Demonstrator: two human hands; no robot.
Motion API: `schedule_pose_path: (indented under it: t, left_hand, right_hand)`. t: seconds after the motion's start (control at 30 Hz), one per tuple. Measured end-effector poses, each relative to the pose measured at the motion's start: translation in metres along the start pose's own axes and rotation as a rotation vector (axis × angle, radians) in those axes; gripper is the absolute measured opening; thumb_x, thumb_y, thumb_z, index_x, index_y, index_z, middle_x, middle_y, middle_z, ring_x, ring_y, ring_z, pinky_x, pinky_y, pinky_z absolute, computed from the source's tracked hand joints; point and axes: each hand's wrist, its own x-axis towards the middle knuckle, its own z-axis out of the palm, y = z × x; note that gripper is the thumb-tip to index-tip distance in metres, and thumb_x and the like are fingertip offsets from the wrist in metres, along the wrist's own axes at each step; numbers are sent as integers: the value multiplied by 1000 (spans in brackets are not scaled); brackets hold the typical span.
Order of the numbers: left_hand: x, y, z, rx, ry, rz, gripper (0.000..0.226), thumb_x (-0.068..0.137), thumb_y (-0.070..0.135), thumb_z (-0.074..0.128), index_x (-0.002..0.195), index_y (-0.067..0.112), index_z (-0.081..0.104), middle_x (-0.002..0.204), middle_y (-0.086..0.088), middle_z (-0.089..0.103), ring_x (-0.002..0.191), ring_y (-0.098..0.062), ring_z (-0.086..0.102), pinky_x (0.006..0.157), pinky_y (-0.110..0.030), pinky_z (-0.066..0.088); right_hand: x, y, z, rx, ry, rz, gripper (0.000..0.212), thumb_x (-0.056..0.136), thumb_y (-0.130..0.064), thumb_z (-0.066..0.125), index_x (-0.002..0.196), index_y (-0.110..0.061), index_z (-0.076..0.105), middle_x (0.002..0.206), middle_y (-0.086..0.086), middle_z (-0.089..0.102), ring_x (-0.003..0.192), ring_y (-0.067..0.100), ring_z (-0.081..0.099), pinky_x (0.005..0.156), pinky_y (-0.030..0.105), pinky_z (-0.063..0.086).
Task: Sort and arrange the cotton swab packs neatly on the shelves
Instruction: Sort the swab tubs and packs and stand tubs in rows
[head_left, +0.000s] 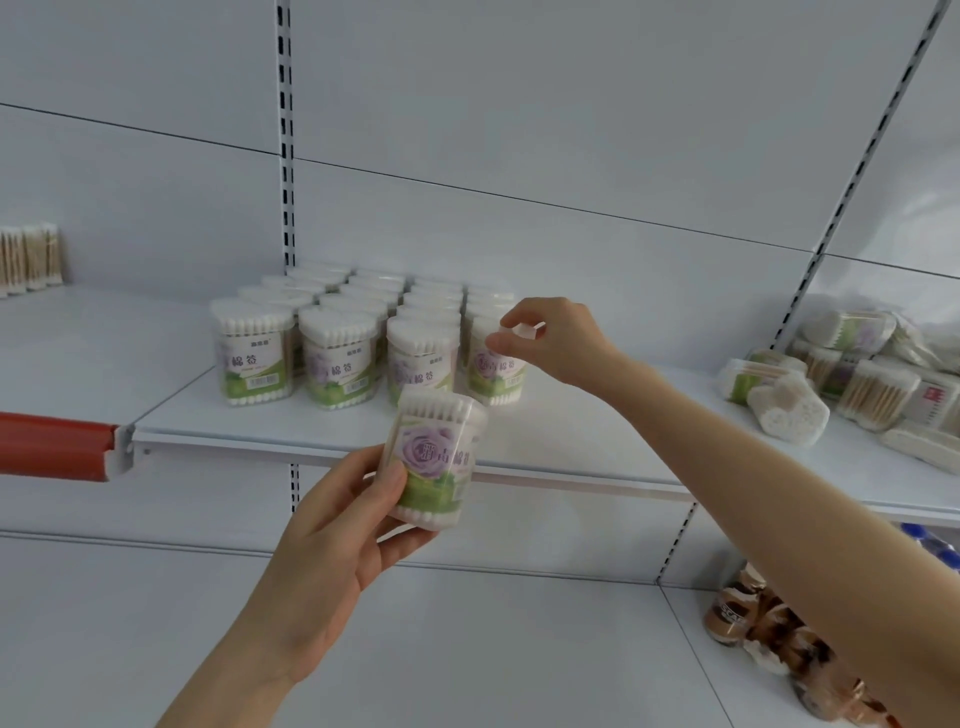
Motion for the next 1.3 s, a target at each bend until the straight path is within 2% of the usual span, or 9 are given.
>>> schedule_pose_path:
  t: [0.07,0.27,0.4,0.57,0.7,0.9,0.97,1.13,1.3]
  left_hand:
    - [-1,1,-2,-6,-1,4,19,81,17,65,95,7,71,105,-18,68,93,-28,69,72,-31,57]
    - [0,0,-2,9,-37,5,15,79,19,66,90,14,74,102,-13,70,90,-24,69,69,-26,56]
    - [3,-5,0,22,-68,6,34,73,26,56,100,10,70,104,-12,70,93,-24,69,72,-27,57]
    - [6,-9,4,83,-81,37,34,74,29,55,99,14,71,104,-9,71,96,-23,68,80,-27,56]
    - [6,-11,10,131,-109,68,38,75,30,53,105,12,68,103,-6,71,96,-20,67,75,-20,54]
    - [6,-13,12,149,-110,59,39,75,32,53,107,13,67,105,-5,71,99,-22,66,87,-29,53]
    - [6,-14,12,145,-104,53,40,75,32,54,107,12,67,104,-5,71,99,-22,66,88,-30,53]
    - [5,-14,11,133,-78,48,40,73,31,55,105,11,67,103,-7,71,96,-22,67,87,-33,53]
    - [4,-14,10,131,-76,42,41,74,31,55,107,10,66,104,-7,71,97,-22,66,88,-33,53]
  right_hand:
    - [3,-1,2,0,-9,0,32,82,-39,67,103,-16,64,98,3,56,81,17,48,62,25,37]
    - [6,1,0,-12,-41,2,33,82,-41,66,105,-18,63,105,3,55,90,16,49,73,24,36]
    - [7,5,-4,-28,-50,18,35,82,-40,66,108,-17,63,110,5,56,94,16,49,77,24,36]
    - [6,9,-7,-13,-67,24,36,82,-41,66,109,-17,63,113,6,57,95,14,49,78,24,36]
    - [7,10,-7,-9,-72,22,36,82,-41,66,110,-18,62,116,6,57,97,15,50,79,24,37]
    - [7,8,-5,18,-72,14,38,83,-39,66,111,-15,61,118,7,56,101,16,50,79,24,36]
    - [7,8,-3,28,-63,17,38,82,-39,66,111,-15,61,119,7,56,106,18,51,80,24,37]
    - [9,6,3,53,-49,9,38,82,-39,66,111,-15,60,118,8,55,97,16,48,76,24,36]
    - [12,6,3,34,-35,-10,39,83,-40,66,111,-14,60,117,8,55,96,15,46,78,24,34]
